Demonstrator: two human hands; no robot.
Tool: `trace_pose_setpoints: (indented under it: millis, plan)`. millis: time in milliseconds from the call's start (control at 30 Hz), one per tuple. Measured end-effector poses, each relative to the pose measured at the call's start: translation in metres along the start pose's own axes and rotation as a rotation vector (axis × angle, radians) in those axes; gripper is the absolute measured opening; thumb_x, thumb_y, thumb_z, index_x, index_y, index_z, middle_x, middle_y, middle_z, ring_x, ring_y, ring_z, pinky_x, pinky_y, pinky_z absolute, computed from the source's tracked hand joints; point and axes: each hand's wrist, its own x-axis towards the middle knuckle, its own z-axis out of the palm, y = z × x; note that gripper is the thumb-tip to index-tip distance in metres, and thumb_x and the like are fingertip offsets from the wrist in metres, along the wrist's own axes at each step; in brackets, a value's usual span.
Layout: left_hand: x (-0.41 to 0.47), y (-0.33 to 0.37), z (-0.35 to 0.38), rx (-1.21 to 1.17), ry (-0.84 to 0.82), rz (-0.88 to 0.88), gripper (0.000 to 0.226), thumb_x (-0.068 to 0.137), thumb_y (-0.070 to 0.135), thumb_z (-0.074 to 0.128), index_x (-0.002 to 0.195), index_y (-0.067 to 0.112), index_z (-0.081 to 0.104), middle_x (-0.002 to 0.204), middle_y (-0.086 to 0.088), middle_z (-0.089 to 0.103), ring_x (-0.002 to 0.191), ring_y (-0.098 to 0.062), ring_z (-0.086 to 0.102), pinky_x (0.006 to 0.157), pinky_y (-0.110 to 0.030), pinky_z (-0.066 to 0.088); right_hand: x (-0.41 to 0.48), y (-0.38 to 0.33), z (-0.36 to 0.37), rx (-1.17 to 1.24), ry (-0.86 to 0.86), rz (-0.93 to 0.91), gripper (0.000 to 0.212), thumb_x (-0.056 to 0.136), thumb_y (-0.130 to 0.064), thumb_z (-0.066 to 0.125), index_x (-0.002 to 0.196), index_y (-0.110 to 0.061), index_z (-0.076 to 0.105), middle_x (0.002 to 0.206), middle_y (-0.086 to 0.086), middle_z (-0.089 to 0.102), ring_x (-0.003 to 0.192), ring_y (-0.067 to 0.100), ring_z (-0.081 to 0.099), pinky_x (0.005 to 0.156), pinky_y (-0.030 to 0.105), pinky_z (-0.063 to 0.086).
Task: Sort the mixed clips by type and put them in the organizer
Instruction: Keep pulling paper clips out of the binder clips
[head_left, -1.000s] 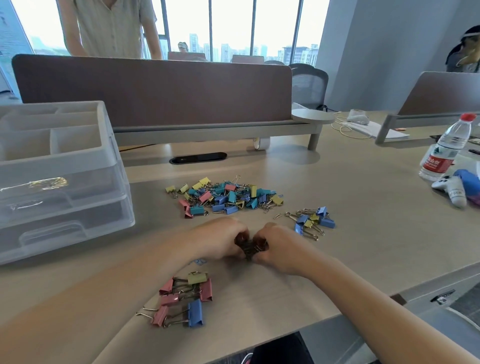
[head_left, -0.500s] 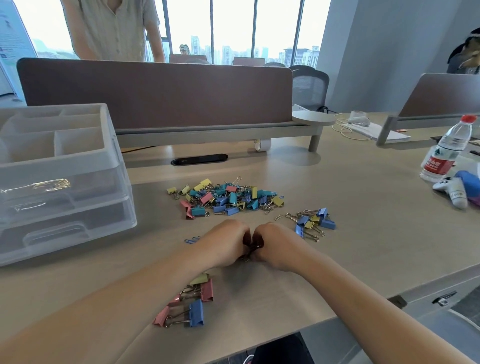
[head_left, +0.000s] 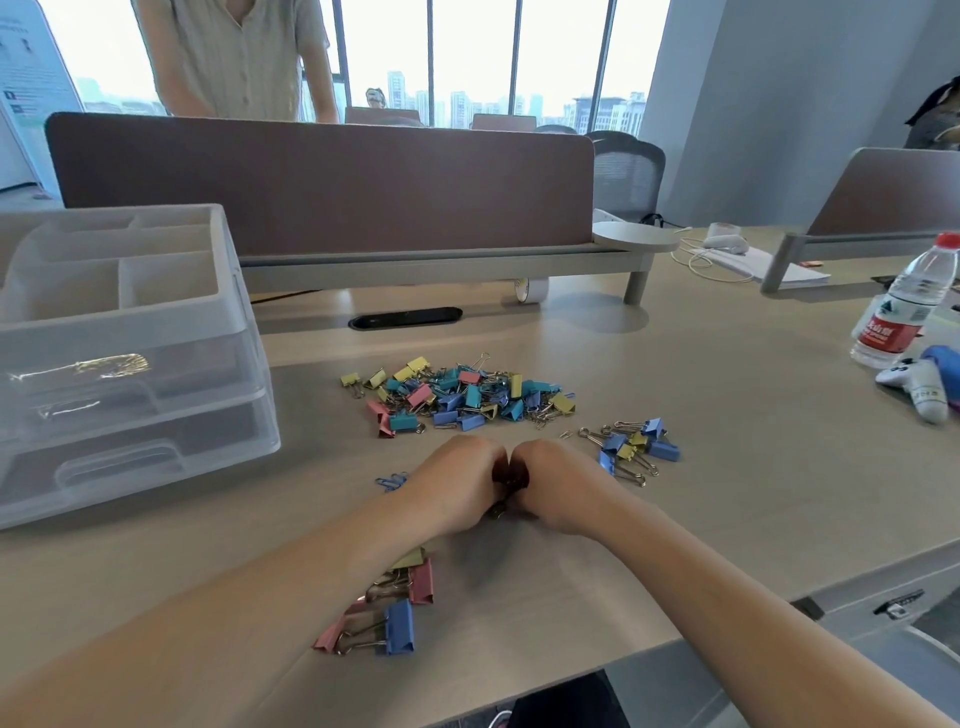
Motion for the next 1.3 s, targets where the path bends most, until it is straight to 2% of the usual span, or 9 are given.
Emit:
trace_pose_setpoints:
  millis: [167, 267, 467, 567, 700, 833, 933, 1200, 1300]
  plan:
    - [0.002, -0.005, 0.0, -0.08, 0.014, -0.02, 0.009, 0.088, 0.009, 0.061, 0.092, 0.011, 0.069, 0.088, -0.008, 0.066, 0.079, -0.022, 0.061, 0.072, -0.04, 0.052, 0.004, -0.001, 0.001, 0.044, 0.029, 0.033, 0.008, 0.087, -0.014, 0.06, 0.096, -0.014, 0.061, 0.093, 0.006, 0.065, 0.08, 0.024, 0.06, 0.06, 0.031, 0.043]
    - [0.002, -0.007, 0.001, -0.107, 0.036, -0.013, 0.008, 0.088, 0.009, 0.062, 0.092, 0.012, 0.069, 0.084, -0.005, 0.066, 0.076, -0.02, 0.06, 0.068, -0.038, 0.051, 0.005, 0.0, 0.003, 0.071, 0.067, 0.05, 0.007, 0.088, -0.013, 0.058, 0.09, -0.019, 0.056, 0.089, 0.002, 0.061, 0.074, 0.02, 0.055, 0.053, 0.026, 0.039]
    - [0.001, -0.008, -0.003, -0.139, 0.04, -0.008, 0.011, 0.086, 0.007, 0.062, 0.09, 0.014, 0.069, 0.074, -0.002, 0.068, 0.067, -0.014, 0.063, 0.067, -0.039, 0.054, 0.003, 0.002, 0.003, 0.112, 0.123, 0.042, 0.011, 0.087, -0.013, 0.06, 0.086, -0.023, 0.055, 0.087, -0.001, 0.059, 0.076, 0.019, 0.054, 0.051, 0.024, 0.035]
    - [0.002, -0.007, -0.01, -0.138, 0.043, 0.003, 0.01, 0.085, 0.007, 0.063, 0.085, 0.014, 0.069, 0.071, -0.002, 0.069, 0.065, -0.014, 0.064, 0.061, -0.033, 0.05, 0.001, 0.001, -0.003, 0.13, 0.159, 0.023, 0.008, 0.086, -0.014, 0.062, 0.082, -0.02, 0.058, 0.086, 0.001, 0.062, 0.077, 0.022, 0.057, 0.057, 0.029, 0.041]
    - [0.005, -0.006, -0.019, -0.124, 0.08, 0.026, 0.005, 0.084, 0.014, 0.069, 0.08, 0.014, 0.066, 0.074, 0.001, 0.063, 0.072, -0.018, 0.061, 0.066, -0.036, 0.048, -0.002, -0.002, -0.013, 0.094, 0.183, 0.011, 0.006, 0.088, -0.016, 0.062, 0.09, -0.013, 0.067, 0.088, 0.006, 0.067, 0.081, 0.025, 0.063, 0.069, 0.037, 0.051]
    - [0.004, -0.002, -0.026, -0.158, 0.066, 0.024, 0.008, 0.086, 0.015, 0.068, 0.078, 0.013, 0.066, 0.069, -0.001, 0.067, 0.064, -0.012, 0.063, 0.063, -0.035, 0.051, -0.002, -0.004, -0.018, 0.072, 0.185, -0.001, 0.005, 0.088, -0.016, 0.061, 0.085, -0.013, 0.064, 0.086, 0.006, 0.067, 0.081, 0.024, 0.063, 0.064, 0.034, 0.048]
    - [0.001, 0.0, -0.024, -0.138, 0.043, 0.01, 0.011, 0.085, 0.012, 0.065, 0.075, 0.015, 0.064, 0.07, -0.002, 0.067, 0.063, -0.012, 0.061, 0.058, -0.03, 0.045, -0.001, -0.005, -0.015, 0.104, 0.169, 0.019, 0.005, 0.087, -0.013, 0.06, 0.086, -0.013, 0.065, 0.086, 0.007, 0.067, 0.079, 0.025, 0.064, 0.066, 0.037, 0.052]
    - [0.001, -0.001, -0.016, -0.142, 0.0, -0.015, 0.008, 0.085, 0.008, 0.06, 0.083, 0.011, 0.068, 0.074, -0.007, 0.067, 0.07, -0.022, 0.065, 0.07, -0.045, 0.054, -0.002, -0.005, -0.007, 0.104, 0.15, 0.036, 0.01, 0.085, -0.01, 0.059, 0.085, -0.011, 0.069, 0.084, 0.008, 0.067, 0.073, 0.024, 0.06, 0.058, 0.031, 0.044]
    - [0.001, -0.001, -0.018, -0.147, -0.001, -0.016, 0.01, 0.085, 0.007, 0.06, 0.08, 0.011, 0.068, 0.07, -0.006, 0.068, 0.066, -0.018, 0.065, 0.065, -0.038, 0.054, -0.002, -0.005, -0.009, 0.095, 0.152, 0.042, 0.01, 0.086, -0.01, 0.058, 0.085, -0.011, 0.068, 0.084, 0.008, 0.067, 0.07, 0.023, 0.058, 0.057, 0.031, 0.044]
